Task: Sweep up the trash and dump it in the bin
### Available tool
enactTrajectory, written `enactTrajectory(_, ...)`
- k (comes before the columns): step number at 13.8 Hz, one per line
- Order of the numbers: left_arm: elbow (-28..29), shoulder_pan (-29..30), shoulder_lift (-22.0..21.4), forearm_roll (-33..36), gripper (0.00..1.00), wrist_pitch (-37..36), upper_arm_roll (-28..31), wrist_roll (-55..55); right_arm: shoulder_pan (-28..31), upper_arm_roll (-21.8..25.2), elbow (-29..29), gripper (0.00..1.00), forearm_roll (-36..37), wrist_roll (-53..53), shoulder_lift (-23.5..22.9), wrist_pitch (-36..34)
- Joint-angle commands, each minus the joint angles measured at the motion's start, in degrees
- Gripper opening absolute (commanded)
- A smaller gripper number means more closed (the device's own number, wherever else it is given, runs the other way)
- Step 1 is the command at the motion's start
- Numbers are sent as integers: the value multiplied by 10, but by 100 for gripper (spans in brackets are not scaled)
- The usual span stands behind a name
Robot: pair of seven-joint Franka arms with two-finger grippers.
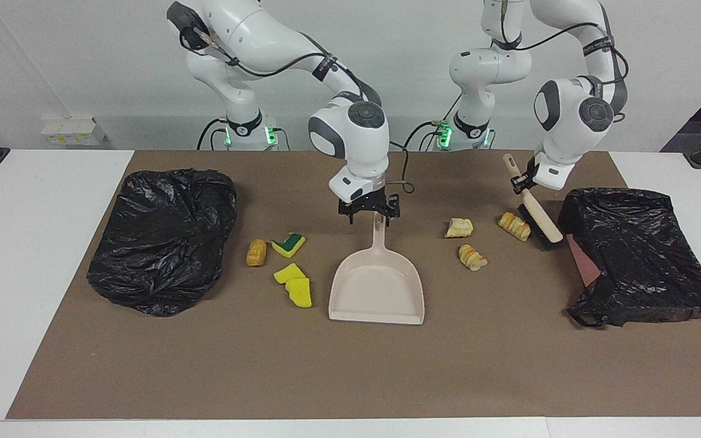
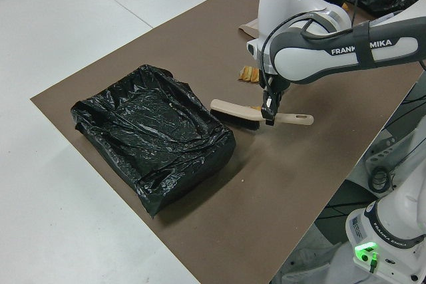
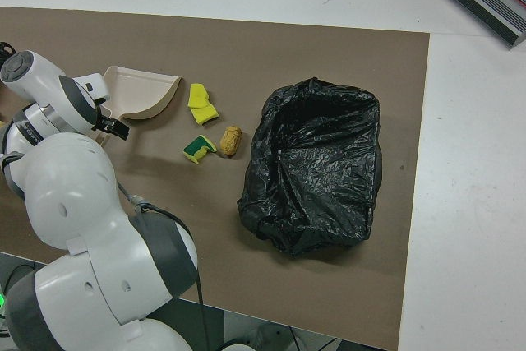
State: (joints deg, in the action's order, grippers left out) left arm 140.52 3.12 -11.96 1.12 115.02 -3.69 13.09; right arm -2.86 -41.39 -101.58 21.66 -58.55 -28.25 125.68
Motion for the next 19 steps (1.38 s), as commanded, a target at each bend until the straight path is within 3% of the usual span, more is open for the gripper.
enactTrajectory(1, 18, -39, -18, -1, 0, 13, 3, -45, 8, -18, 8, 100, 34, -9, -20, 11)
enactTrajectory(3, 18, -75, -7, -10, 0, 17, 3, -47, 6, -19, 8, 99, 36, -9, -22, 3)
enactTrajectory(5, 17, -106, 2, -60, 0, 33, 3, -62, 6, -21, 14, 71, 41, -7, -22, 1)
enactTrajectory(9, 6, -139, 11, -89, 0, 42, 3, -65, 7, -21, 21, 1, 50, -10, -22, -3)
enactTrajectory(13, -33, -130, 12, -89, 0, 30, 6, -54, 24, -20, 20, 0, 48, 28, 18, -34)
enactTrajectory(18, -75, -98, 51, -64, 0, 43, 6, -60, 58, -24, -18, 0, 30, 305, 90, -67)
enactTrajectory(19, -73, -90, 57, -64, 0, 52, 6, -61, 58, -23, -20, 0, -4, 369, 100, -71)
